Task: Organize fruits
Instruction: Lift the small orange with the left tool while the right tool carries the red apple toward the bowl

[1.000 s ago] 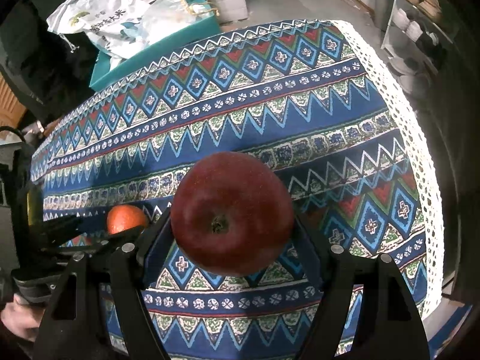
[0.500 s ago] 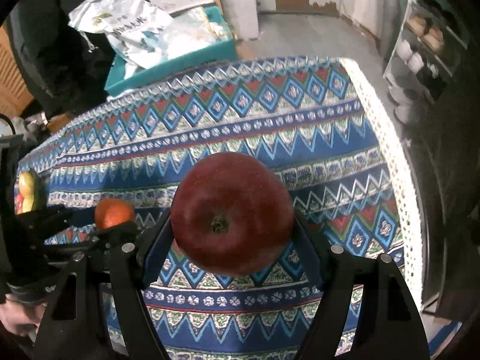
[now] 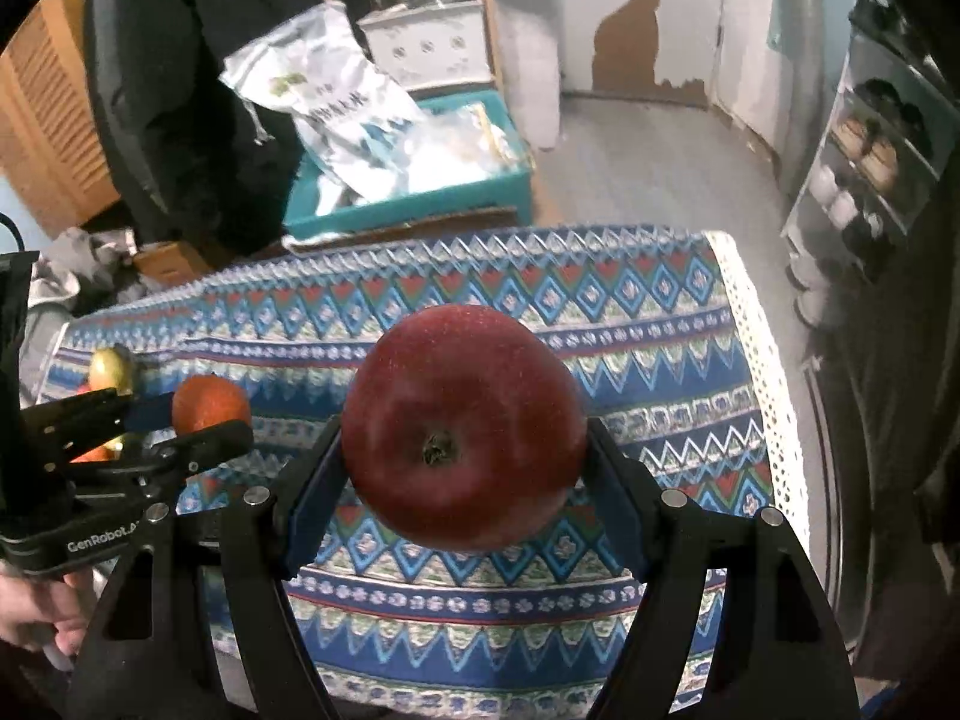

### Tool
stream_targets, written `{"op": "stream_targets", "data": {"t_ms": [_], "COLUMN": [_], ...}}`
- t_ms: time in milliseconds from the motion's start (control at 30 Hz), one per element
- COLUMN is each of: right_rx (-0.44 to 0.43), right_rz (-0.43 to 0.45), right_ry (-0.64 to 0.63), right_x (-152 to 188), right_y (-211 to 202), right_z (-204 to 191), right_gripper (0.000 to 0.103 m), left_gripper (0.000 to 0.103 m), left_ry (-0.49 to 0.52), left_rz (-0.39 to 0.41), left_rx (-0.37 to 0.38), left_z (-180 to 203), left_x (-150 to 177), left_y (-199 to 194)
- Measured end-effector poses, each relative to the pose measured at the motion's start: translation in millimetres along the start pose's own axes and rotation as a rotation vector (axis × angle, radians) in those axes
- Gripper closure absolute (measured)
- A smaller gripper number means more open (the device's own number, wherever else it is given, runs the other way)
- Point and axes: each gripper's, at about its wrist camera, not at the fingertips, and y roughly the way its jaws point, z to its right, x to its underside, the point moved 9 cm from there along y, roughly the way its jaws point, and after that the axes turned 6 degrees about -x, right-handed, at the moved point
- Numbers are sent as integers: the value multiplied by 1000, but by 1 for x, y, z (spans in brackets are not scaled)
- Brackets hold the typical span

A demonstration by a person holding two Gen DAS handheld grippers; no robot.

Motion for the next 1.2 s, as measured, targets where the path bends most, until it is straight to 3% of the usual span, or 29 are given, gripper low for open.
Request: {"op": "stream_targets", "data": {"t_ms": [600, 1200], "right_rx": [-100, -213], "right_rz": [103, 110], "right_ry": [-146, -270], "right_x": [-31, -50], "right_y": [-45, -47], "right_z": [-97, -205], "right_gripper": [28, 28], "left_gripper": [57, 57], "left_ry": [-26, -133], "left_rz": [150, 208], "left_rx": [-33, -81], "left_z": [-46, -127], "left_x": [-2, 17], "left_y": [-97, -144]}}
